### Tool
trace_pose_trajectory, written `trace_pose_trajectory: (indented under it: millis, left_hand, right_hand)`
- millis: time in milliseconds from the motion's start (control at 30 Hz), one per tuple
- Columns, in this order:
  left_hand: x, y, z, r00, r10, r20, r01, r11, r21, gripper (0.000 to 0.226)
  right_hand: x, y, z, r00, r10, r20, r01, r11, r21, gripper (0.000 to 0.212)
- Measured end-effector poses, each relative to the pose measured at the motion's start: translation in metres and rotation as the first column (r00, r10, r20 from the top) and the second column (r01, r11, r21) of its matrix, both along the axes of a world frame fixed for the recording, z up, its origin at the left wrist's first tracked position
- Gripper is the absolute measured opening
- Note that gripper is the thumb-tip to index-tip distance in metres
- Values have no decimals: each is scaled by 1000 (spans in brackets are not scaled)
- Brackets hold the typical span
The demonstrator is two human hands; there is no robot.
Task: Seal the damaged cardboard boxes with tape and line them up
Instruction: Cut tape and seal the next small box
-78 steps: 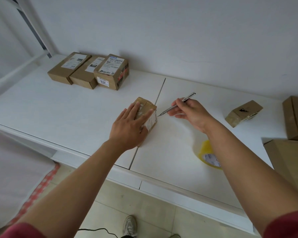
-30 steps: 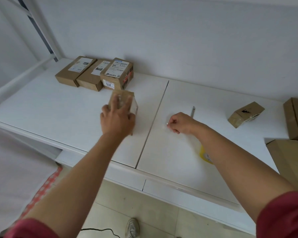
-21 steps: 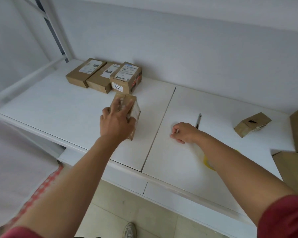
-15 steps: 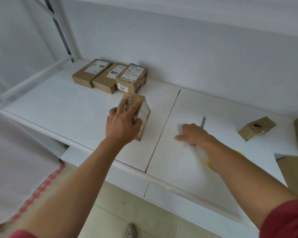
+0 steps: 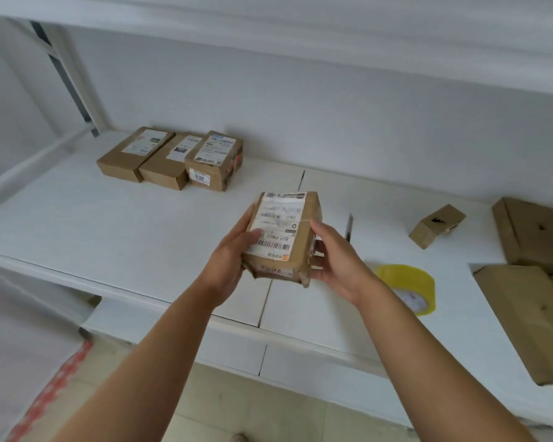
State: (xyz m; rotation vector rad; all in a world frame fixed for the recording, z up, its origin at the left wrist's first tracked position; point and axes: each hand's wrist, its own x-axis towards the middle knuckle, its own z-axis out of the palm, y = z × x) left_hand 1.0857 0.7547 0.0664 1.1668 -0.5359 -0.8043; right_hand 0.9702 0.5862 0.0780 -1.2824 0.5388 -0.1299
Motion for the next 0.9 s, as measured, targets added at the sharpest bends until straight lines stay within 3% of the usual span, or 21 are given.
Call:
trace_pose_trajectory:
  millis: [67,133,200,300,400,500,567,600,667,700,767,900]
  left_hand:
    - [-5,-3,-5,966,73,249,-115,981,158,46]
    - [-11,-6,-11,810,54,584,-259,926,273,44]
    - [-22,-12,-18,646,-49,761,-325,885,334,55]
    - [-36,-15,-25,536,-87,840,-393,854,340,65]
    - [-40,-16,-27,511,-109,853,-387,856,341,58]
    - [-43,-18,-26,504,-145,851,-405,831,381,51]
    - [-50,-19,-24,595,-97,798,-364,852,375,48]
    - [-54,-18,-21,704,-52,708,-299,883,361,46]
    - [-59,-16,-13,911,-38,412,-98,947,305,53]
    - [-58,-15,-10,952,-72,296,-15,959,283,64]
    - [-58,-12,-7,976,-122,178,77,968,239,74]
    - [-44,-5,-6,982,-99,-158,113,990,81,57]
  right_hand:
    - [-11,5,-7,995,-104,-2,103,994,-19,75]
    - [-21,11,-16,986,-167,15,167,983,-77,76]
    - [-30,19,-22,965,-259,47,263,958,-113,68]
    - [-39,28,-21,929,-362,84,371,906,-203,63]
    - [-48,32,-17,925,-373,77,376,862,-341,77]
    - [-52,36,-11,931,-359,66,348,818,-457,72]
    - [-52,39,-7,934,-350,75,335,782,-526,65]
    - [-52,41,-7,935,-344,88,334,765,-551,61]
    - [-50,46,-6,942,-308,133,326,749,-577,48]
    - [-49,49,-4,950,-271,156,309,747,-588,42]
    - [-48,54,-1,967,-193,165,254,752,-608,41]
    - [-48,46,1,984,-164,75,179,839,-514,58]
